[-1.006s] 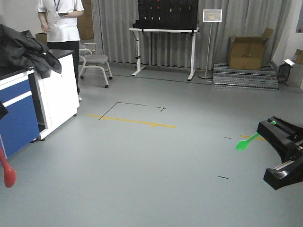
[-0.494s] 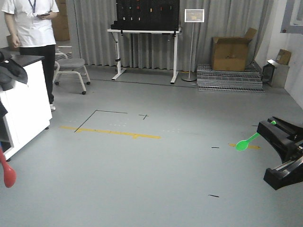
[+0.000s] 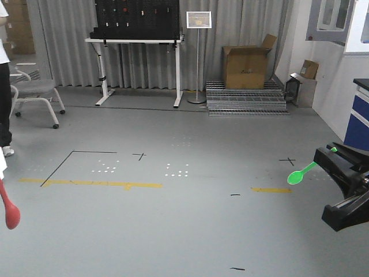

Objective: Sort red and green spoons into left cabinet
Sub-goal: 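Drive the base across the room toward the white cabinet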

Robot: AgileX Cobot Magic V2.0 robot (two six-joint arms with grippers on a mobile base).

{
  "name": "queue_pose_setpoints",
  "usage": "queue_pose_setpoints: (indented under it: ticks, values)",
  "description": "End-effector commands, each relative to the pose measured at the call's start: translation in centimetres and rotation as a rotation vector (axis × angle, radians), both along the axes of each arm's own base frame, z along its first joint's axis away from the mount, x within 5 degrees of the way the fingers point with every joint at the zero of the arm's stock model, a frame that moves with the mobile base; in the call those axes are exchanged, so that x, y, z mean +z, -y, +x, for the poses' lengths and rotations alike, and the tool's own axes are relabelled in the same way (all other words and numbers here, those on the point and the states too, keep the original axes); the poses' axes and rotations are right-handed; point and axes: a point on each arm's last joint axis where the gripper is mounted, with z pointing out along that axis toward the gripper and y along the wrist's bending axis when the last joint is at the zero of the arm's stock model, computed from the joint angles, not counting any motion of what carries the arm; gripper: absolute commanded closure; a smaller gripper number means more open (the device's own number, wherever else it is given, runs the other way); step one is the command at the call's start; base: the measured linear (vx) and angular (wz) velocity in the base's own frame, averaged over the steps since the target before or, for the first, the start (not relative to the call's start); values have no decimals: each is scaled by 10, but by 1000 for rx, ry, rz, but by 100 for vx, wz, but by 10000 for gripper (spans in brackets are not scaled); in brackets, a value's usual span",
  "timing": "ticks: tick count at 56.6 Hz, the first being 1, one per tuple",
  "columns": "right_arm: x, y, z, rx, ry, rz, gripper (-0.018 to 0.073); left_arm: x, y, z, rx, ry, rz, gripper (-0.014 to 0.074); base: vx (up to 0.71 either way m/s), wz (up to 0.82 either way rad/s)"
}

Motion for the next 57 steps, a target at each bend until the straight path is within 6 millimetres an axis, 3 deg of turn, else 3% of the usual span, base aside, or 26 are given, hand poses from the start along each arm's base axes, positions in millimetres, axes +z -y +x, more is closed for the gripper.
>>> queue_pose_setpoints:
  ticks: [1,57]
  values:
    - [17,-2,-4,26,73,41,568,17,1,-6,-28,94,-49,603,53,-19]
    - [17,-2,-4,26,73,41,568,16,1,-4,-27,88,-47,603,59,-9]
